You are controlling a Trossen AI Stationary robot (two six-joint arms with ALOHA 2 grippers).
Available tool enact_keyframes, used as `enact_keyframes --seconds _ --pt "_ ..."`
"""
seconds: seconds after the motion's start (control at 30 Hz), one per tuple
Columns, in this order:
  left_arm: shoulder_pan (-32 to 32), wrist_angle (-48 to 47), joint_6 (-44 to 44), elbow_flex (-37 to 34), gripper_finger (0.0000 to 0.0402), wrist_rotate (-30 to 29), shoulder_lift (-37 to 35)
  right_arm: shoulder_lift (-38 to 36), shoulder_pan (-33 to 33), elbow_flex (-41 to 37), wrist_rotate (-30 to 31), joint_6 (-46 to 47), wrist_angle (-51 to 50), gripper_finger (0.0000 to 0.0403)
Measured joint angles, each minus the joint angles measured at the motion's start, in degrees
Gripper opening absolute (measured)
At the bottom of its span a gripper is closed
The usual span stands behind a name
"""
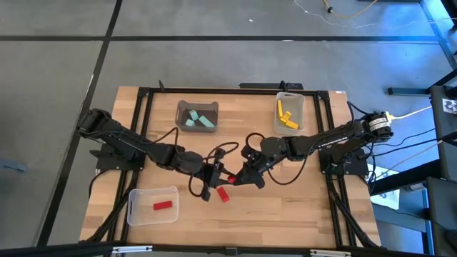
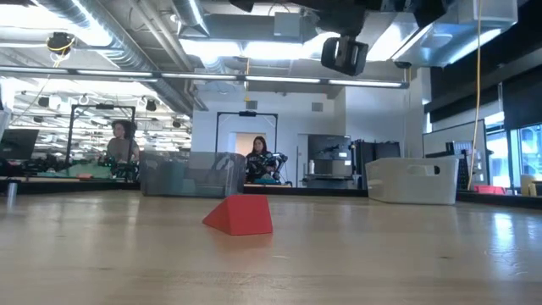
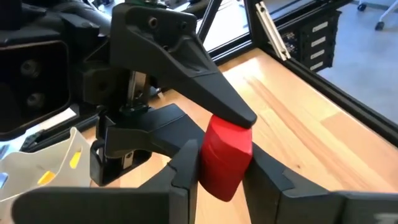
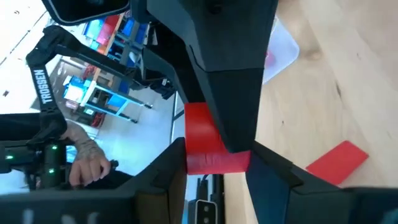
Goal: Sort & place blocks by color
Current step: Put the top red block into the transparent bin
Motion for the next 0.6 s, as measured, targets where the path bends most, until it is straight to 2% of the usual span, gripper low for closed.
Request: enact_keyframes --seconds 0.27,0.47,0.6 --pt "0.11 -0.92 -1.57 0.02 0.0079 1.64 -0.52 0.02 -0.21 -0.01 -2.84 3.09 0.48 0.0136" --pt "1.26 -9.82 -7.34 0.02 0.0068 1.36 -5.18 -1.64 -2.17 -0.07 -9.39 2.14 -2.46 0.0283" --pt "2.03 -20.91 -11.53 -0.04 0.0068 -1.5 -10.28 -3.78 -3.86 -0.31 -9.79 0.73 -6.34 0.0332"
